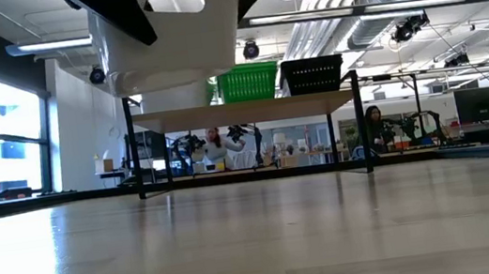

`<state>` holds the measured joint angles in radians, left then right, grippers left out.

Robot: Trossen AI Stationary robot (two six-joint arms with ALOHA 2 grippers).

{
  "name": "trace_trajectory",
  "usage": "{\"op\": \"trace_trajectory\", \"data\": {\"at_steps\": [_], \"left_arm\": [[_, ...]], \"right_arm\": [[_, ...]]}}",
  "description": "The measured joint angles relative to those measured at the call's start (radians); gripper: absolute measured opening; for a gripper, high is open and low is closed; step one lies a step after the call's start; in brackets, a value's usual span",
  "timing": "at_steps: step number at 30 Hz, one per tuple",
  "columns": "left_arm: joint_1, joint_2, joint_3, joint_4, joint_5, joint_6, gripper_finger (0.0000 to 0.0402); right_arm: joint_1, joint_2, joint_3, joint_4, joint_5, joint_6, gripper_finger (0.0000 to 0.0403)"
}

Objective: Stack baskets on shelf by color
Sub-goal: Stack the white bin on top of the white bin

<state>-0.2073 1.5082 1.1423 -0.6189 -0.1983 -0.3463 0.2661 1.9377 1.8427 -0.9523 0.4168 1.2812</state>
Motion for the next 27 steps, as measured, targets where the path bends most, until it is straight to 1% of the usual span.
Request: {"op": "trace_trajectory", "data": {"at_steps": [4, 6, 10, 14, 17, 19, 24, 27], "left_arm": [[-0.007, 0.000, 0.000, -0.005, -0.001, 0.034, 0.0021], [-0.011, 0.000, -0.001, -0.006, -0.004, 0.038, 0.0010], [-0.020, 0.001, -0.002, -0.012, -0.004, 0.043, 0.0014], [-0.031, 0.004, -0.003, -0.036, -0.019, 0.056, 0.0003], [-0.041, 0.002, -0.003, -0.061, -0.034, 0.066, 0.0001], [-0.049, -0.008, -0.003, -0.080, -0.034, 0.075, 0.0000], [-0.061, -0.051, -0.003, -0.090, -0.038, 0.089, 0.0000], [-0.060, -0.081, -0.003, -0.099, -0.046, 0.097, 0.0000]], "right_arm": [[0.001, 0.000, 0.000, -0.005, -0.006, -0.004, 0.0007], [0.003, 0.000, 0.000, -0.004, -0.007, -0.016, 0.0017], [0.003, -0.001, 0.003, 0.001, -0.006, -0.022, 0.0055], [0.006, -0.009, 0.007, 0.012, -0.002, -0.022, 0.0102], [0.009, -0.025, 0.007, 0.005, -0.003, -0.002, 0.0124], [0.012, -0.037, 0.007, -0.001, -0.002, -0.002, 0.0131], [0.024, -0.078, 0.007, -0.009, 0.019, 0.001, 0.0133], [0.028, -0.101, 0.008, -0.008, 0.054, 0.000, 0.0133]]}}
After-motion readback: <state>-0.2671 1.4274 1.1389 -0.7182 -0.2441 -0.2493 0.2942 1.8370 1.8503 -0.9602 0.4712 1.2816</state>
